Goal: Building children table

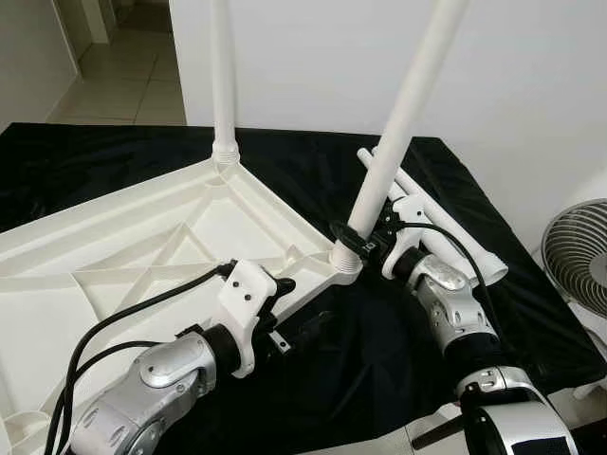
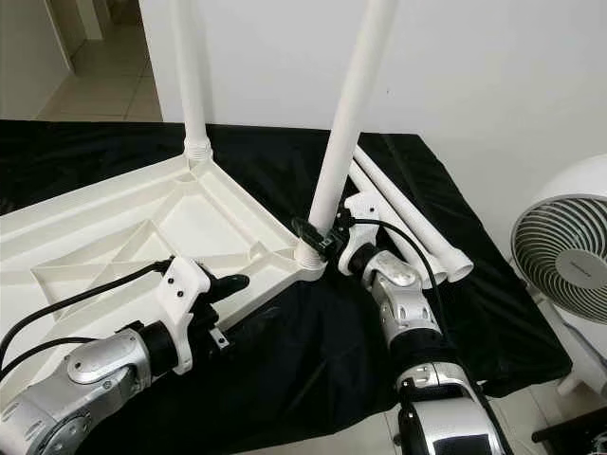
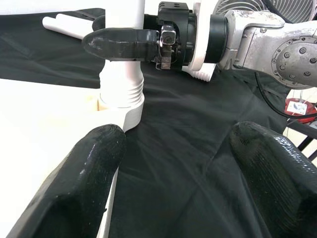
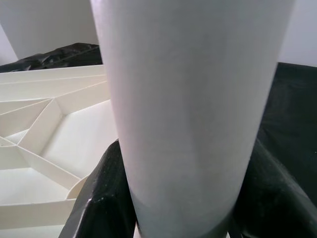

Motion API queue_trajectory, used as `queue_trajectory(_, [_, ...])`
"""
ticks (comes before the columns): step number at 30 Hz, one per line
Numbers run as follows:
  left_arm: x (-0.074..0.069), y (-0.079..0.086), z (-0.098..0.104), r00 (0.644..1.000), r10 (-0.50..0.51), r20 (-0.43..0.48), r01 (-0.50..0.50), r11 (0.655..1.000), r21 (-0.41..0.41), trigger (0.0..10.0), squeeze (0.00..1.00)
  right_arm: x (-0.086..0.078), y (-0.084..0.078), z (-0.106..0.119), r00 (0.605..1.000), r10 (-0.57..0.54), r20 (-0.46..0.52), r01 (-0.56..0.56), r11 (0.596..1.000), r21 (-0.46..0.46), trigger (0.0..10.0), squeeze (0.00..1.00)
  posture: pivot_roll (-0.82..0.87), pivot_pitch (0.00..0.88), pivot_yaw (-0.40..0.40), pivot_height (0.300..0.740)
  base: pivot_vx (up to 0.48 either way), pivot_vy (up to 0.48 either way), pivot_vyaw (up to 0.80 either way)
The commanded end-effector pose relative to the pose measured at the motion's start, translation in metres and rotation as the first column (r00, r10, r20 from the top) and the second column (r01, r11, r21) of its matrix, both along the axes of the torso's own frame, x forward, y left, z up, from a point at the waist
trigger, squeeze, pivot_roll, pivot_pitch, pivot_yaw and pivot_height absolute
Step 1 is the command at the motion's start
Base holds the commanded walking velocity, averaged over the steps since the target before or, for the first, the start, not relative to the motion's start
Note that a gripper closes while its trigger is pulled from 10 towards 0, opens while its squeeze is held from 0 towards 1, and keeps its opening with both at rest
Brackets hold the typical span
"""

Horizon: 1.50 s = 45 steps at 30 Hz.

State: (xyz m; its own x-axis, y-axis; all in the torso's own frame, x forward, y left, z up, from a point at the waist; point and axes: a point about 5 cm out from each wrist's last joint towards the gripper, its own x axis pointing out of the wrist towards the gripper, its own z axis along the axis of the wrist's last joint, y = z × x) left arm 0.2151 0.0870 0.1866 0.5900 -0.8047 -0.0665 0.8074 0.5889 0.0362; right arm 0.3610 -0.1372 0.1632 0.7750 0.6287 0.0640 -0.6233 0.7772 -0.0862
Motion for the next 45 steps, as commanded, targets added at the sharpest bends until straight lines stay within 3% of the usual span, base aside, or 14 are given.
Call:
queue_trajectory(1, [-0.003,-0.002,0.002,1.0,-0.027,0.003,0.027,1.0,0.002,10.0,0.0,-0.011,-0.007,-0.051,0.972,-0.053,-0.229,0.043,0.998,-0.046,10.0,0.0,0.12,0.105,-0.063,0.74,0.0,0.0,0.0])
queue_trajectory(15, [-0.006,-0.003,0.001,1.0,-0.028,-0.003,0.028,1.0,-0.003,10.0,0.0,-0.014,0.01,-0.044,0.965,-0.238,-0.11,0.239,0.971,-0.006,10.0,0.0,0.12,0.109,-0.073,0.74,0.0,0.0,0.0])
queue_trajectory(17, [-0.006,-0.004,0.001,1.0,-0.03,-0.004,0.03,1.0,-0.008,10.0,0.0,-0.013,0.014,-0.042,0.923,-0.37,-0.107,0.375,0.927,0.03,10.0,0.0,0.12,0.107,-0.077,0.74,0.0,0.0,0.0])
queue_trajectory(19, [-0.006,-0.004,0.001,1.0,-0.03,-0.004,0.03,1.0,-0.008,10.0,0.0,-0.013,0.014,-0.042,0.923,-0.37,-0.107,0.375,0.927,0.03,10.0,0.0,0.12,0.107,-0.077,0.74,0.0,0.0,0.0])
queue_trajectory(22, [-0.006,-0.005,0.001,1.0,-0.031,-0.006,0.031,0.999,-0.013,10.0,0.0,-0.012,0.019,-0.044,0.862,-0.49,-0.13,0.499,0.865,0.053,10.0,0.0,0.12,0.106,-0.079,0.74,0.0,0.0,0.0])
queue_trajectory(24, [-0.006,-0.005,0.001,1.0,-0.031,-0.006,0.031,0.999,-0.013,10.0,0.0,-0.012,0.019,-0.044,0.862,-0.49,-0.13,0.499,0.865,0.053,10.0,0.0,0.12,0.106,-0.079,0.74,0.0,0.0,0.0])
queue_trajectory(25, [-0.006,-0.005,0.001,0.999,-0.031,-0.005,0.031,0.999,-0.013,10.0,0.0,-0.01,0.025,-0.044,0.815,-0.563,-0.134,0.573,0.818,0.046,10.0,0.0,0.12,0.105,-0.081,0.74,0.0,0.0,0.0])
queue_trajectory(26, [-0.006,-0.005,0.001,0.999,-0.031,-0.005,0.031,0.999,-0.013,10.0,0.0,-0.01,0.025,-0.044,0.815,-0.563,-0.134,0.573,0.818,0.046,10.0,0.0,0.12,0.105,-0.081,0.74,0.0,0.0,0.0])
queue_trajectory(27, [-0.006,-0.006,0.001,0.999,-0.032,-0.006,0.031,0.999,-0.014,10.0,0.0,-0.01,0.029,-0.043,0.787,-0.603,-0.13,0.612,0.789,0.054,10.0,0.0,0.12,0.105,-0.081,0.74,0.0,0.0,0.0])
queue_trajectory(29, [-0.006,-0.006,0.001,0.999,-0.032,-0.006,0.031,0.999,-0.014,10.0,0.0,-0.01,0.029,-0.043,0.787,-0.603,-0.13,0.612,0.789,0.054,10.0,0.0,0.12,0.105,-0.081,0.74,0.0,0.0,0.0])
queue_trajectory(31, [-0.006,-0.006,0.001,0.999,-0.032,-0.006,0.032,0.999,-0.014,10.0,0.0,-0.01,0.039,-0.042,0.738,-0.658,-0.15,0.672,0.739,0.06,10.0,0.0,0.13,0.104,-0.086,0.74,0.0,0.0,0.0])
queue_trajectory(38, [-0.006,-0.006,0.001,1.0,-0.03,-0.006,0.03,0.999,-0.018,10.0,0.0,-0.009,0.055,-0.038,0.722,-0.672,-0.162,0.688,0.723,0.066,10.0,0.0,0.13,0.104,-0.088,0.74,0.0,0.0,0.0])
queue_trajectory(45, [-0.006,-0.006,0.001,1.0,-0.029,-0.008,0.029,0.999,-0.02,10.0,0.0,-0.008,0.051,-0.038,0.695,-0.702,-0.157,0.716,0.696,0.057,10.0,0.0,0.12,0.104,-0.086,0.74,0.0,0.0,0.0])
